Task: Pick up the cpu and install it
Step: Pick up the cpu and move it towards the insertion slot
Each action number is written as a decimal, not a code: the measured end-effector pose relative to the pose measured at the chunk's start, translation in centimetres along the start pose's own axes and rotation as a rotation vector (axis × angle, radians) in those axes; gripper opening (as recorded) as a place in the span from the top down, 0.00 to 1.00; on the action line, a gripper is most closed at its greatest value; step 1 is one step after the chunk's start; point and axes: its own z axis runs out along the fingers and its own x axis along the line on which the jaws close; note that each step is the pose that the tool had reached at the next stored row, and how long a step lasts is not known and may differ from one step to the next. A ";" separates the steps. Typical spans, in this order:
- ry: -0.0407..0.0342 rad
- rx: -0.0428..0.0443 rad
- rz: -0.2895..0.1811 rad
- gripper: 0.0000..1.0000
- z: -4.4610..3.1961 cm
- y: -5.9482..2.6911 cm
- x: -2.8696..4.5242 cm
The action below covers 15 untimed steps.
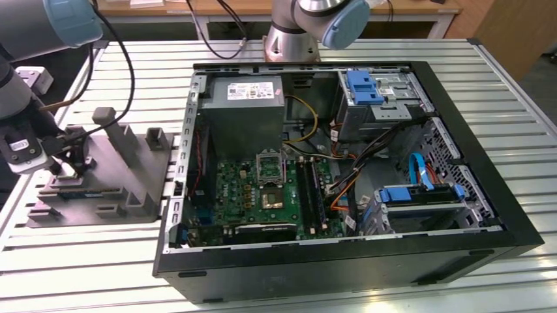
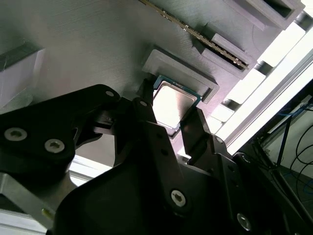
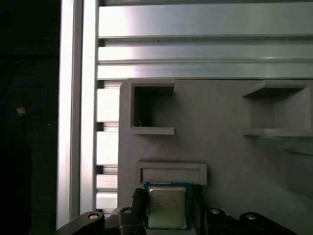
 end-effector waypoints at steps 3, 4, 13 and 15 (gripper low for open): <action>0.0000 0.0000 0.000 0.53 -0.21 0.01 0.01; 0.0000 0.0000 0.000 0.53 -0.28 0.01 0.01; 0.0000 0.0000 0.000 0.53 -0.58 0.03 0.02; -0.0001 0.0000 0.000 0.53 -0.58 0.03 0.02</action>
